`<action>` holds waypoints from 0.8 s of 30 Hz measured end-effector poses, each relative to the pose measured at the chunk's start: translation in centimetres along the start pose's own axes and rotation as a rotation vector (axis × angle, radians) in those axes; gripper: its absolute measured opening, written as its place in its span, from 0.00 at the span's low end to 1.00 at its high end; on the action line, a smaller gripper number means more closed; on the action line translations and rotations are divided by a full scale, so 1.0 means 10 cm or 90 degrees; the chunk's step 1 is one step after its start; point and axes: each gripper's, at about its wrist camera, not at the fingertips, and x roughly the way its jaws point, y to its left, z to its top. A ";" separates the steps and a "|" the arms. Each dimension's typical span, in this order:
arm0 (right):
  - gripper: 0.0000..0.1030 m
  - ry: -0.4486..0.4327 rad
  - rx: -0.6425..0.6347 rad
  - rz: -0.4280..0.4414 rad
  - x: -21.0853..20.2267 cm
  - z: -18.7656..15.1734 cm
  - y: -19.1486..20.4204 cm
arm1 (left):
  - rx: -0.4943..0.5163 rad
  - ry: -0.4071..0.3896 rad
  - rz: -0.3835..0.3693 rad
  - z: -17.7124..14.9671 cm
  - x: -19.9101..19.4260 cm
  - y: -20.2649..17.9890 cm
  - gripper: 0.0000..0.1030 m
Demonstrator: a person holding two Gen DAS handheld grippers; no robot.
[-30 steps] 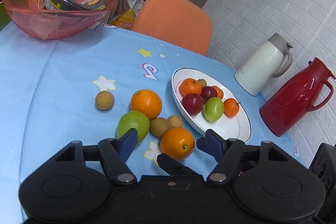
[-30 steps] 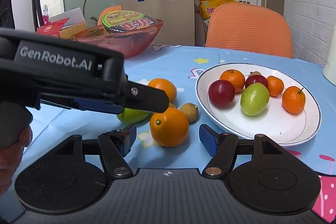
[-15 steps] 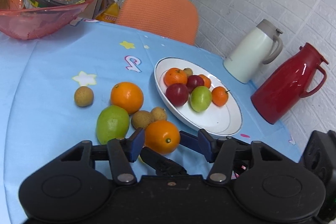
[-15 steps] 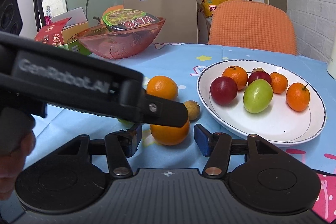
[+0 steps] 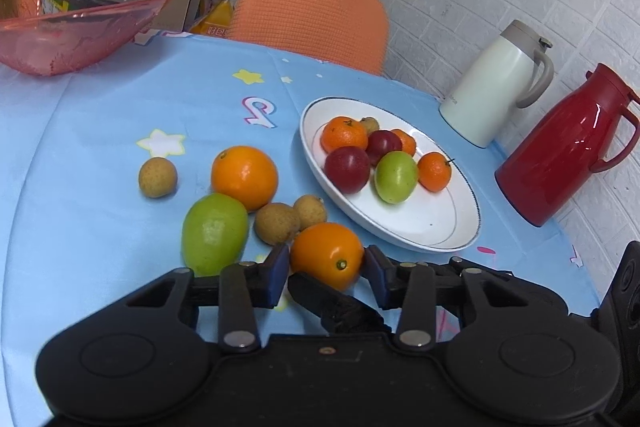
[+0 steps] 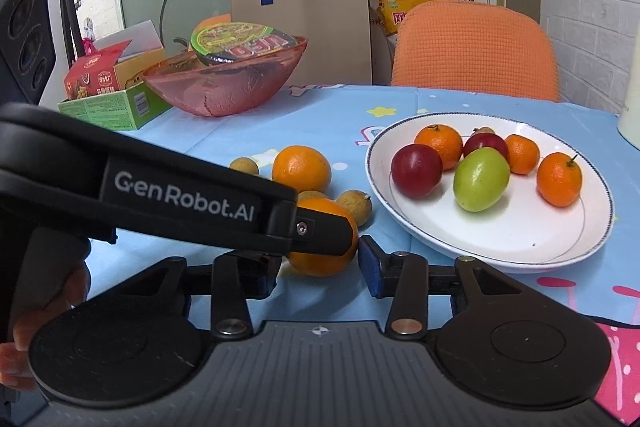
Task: Organize fruits
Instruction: 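Close the left tool on a tangerine, then carry the tangerine onto the white plate and open the left tool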
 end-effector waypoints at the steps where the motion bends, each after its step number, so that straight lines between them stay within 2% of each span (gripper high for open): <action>1: 0.70 -0.006 0.003 -0.001 -0.04 0.00 -0.01 | 0.006 -0.003 -0.001 0.00 -0.02 -0.04 0.77; 7: 0.70 -0.044 0.012 -0.027 -0.27 0.05 -0.15 | 0.044 -0.020 -0.018 0.07 -0.07 -0.35 0.77; 13: 0.70 -0.072 0.022 -0.061 -0.41 0.13 -0.41 | 0.080 -0.025 -0.043 0.19 0.05 -0.67 0.77; 24: 0.70 -0.072 0.034 -0.095 -0.35 0.19 -0.83 | 0.100 -0.011 -0.073 0.35 0.50 -0.95 0.77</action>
